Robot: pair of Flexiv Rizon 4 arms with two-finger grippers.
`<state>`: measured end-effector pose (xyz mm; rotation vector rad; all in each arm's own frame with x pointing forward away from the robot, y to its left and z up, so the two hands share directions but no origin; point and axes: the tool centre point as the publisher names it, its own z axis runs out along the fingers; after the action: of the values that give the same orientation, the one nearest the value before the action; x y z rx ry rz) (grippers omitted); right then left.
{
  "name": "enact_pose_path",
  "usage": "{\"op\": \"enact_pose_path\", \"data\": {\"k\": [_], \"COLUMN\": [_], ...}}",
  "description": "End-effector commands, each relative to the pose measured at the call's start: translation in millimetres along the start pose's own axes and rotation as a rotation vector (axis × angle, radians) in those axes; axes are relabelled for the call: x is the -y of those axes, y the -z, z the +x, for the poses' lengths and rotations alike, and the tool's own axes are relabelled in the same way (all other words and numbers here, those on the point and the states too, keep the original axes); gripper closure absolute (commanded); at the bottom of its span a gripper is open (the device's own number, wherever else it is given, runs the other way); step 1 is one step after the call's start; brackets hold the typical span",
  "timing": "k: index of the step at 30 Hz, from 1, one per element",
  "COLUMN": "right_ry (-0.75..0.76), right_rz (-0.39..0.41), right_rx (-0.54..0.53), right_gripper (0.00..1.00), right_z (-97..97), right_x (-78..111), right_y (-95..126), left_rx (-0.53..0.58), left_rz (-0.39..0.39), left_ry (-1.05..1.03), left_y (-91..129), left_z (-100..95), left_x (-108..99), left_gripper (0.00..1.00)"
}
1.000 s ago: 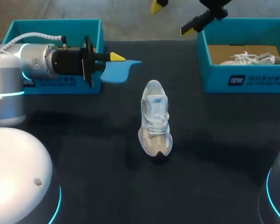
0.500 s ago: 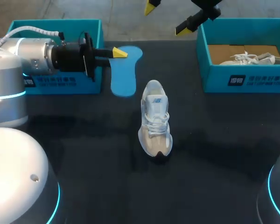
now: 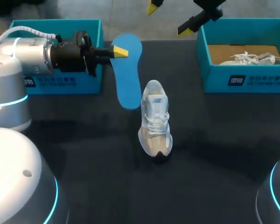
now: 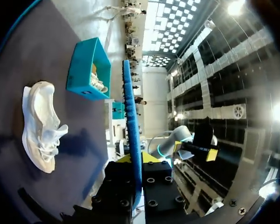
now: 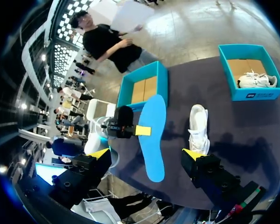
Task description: Take the shoe out of the shoebox, open the shoe tongue, remove and reinsert the insole, then place the shoe into the shoebox
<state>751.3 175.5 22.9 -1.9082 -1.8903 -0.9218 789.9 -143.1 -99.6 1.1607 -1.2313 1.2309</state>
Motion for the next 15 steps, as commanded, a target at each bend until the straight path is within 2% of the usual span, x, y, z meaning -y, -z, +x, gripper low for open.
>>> {"op": "enact_pose_path", "data": {"k": [1,15], "right_ry": [-0.001,-0.005], "right_rz": [0.005,-0.007], "right_rx": [0.003,-0.011], "right_gripper": [0.00,0.00], "right_z": [1.0,0.3], "right_x": [-2.3,-2.4], "right_y": [-3.7,-5.2], "left_rx": [-0.012,-0.048], "left_rz": [0.019,0.068], "left_ry": [-0.054,-0.322], "left_y": [-1.9,0.4], "left_z": [1.2,5.9], "left_x": [-1.7,-6.4], "left_gripper": [1.00,1.00]}}
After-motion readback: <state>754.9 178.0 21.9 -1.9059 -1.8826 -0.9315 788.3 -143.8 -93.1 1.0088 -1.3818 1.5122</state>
